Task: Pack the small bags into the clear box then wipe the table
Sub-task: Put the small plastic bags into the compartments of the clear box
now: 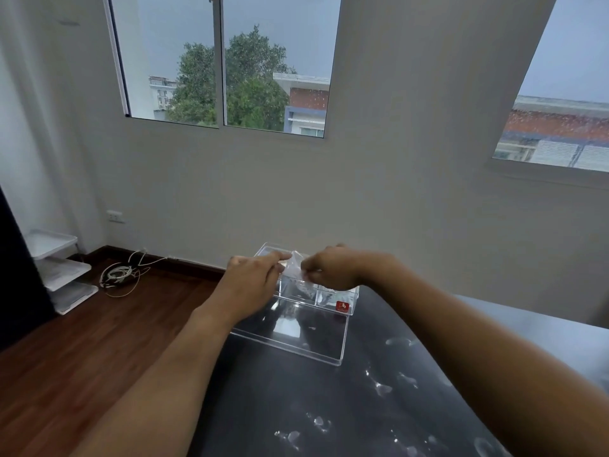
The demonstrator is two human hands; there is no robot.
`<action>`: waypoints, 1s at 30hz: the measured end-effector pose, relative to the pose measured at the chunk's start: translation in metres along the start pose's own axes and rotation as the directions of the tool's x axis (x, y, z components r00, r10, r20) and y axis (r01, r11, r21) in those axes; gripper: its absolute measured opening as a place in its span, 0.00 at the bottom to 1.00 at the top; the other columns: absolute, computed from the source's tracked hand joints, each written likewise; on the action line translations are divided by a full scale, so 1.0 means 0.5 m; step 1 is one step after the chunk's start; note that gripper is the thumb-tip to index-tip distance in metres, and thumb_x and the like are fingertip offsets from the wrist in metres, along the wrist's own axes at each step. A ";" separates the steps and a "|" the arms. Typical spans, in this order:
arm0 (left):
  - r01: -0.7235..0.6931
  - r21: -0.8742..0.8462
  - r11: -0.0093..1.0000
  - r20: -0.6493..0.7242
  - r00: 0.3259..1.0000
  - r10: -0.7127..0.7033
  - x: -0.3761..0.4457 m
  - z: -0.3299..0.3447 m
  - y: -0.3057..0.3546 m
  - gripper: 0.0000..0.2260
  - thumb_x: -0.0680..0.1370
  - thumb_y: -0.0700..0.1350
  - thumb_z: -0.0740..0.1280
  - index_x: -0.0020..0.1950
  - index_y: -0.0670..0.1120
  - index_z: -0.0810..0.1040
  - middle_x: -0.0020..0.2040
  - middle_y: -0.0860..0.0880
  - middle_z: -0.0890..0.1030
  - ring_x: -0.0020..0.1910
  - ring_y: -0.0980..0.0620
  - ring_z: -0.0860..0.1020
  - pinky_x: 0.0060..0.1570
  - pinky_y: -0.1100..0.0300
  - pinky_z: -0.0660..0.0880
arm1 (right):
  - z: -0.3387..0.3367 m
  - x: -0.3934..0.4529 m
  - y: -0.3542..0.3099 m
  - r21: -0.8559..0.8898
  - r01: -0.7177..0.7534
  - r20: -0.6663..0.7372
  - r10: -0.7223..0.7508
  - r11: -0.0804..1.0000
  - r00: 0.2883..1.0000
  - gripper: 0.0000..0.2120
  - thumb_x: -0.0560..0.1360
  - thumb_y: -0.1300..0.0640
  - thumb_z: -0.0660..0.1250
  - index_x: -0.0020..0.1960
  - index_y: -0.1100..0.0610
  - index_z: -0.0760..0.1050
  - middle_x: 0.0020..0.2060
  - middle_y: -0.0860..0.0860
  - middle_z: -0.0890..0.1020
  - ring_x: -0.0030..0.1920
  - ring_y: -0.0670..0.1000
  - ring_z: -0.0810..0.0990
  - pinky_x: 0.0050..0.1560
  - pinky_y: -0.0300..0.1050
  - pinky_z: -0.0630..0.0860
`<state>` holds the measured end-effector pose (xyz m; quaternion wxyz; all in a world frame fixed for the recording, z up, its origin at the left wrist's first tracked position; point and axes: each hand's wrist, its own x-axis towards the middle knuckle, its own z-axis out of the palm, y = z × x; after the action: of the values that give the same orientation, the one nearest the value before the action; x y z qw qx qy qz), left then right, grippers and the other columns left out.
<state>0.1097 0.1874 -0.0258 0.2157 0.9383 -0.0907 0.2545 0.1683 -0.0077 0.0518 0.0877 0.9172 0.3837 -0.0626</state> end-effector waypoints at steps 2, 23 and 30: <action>-0.009 0.001 1.000 0.012 1.000 0.009 0.000 0.001 0.002 0.17 0.83 0.47 0.56 0.69 0.60 0.74 0.45 0.60 0.83 0.41 0.65 0.77 0.62 0.49 0.69 | -0.008 0.003 -0.007 -0.066 -0.008 0.052 0.011 0.998 0.999 0.13 0.84 0.52 0.53 0.58 0.49 0.76 0.55 0.49 0.80 0.60 0.55 0.76 0.71 0.57 0.62; 0.058 0.009 0.998 0.010 0.998 -0.058 -0.006 -0.003 0.005 0.26 0.78 0.55 0.46 0.67 0.55 0.77 0.56 0.53 0.86 0.54 0.50 0.83 0.63 0.44 0.74 | 0.014 0.020 -0.018 -0.015 0.022 -0.201 -0.025 1.000 0.979 0.16 0.82 0.57 0.62 0.66 0.48 0.81 0.62 0.50 0.84 0.63 0.55 0.78 0.67 0.53 0.72; 0.072 0.052 0.996 -0.006 0.997 -0.072 -0.005 -0.003 0.005 0.21 0.79 0.53 0.52 0.64 0.53 0.79 0.54 0.53 0.86 0.52 0.50 0.84 0.60 0.45 0.75 | -0.003 -0.014 -0.020 0.457 -0.084 0.082 0.052 0.886 0.995 0.21 0.86 0.51 0.53 0.70 0.58 0.77 0.69 0.55 0.78 0.69 0.55 0.75 0.69 0.47 0.67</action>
<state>0.1063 0.1860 -0.0251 0.2006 0.9457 -0.0498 0.2508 0.1565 -0.0054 0.0537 -0.1166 0.9221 0.3225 -0.1795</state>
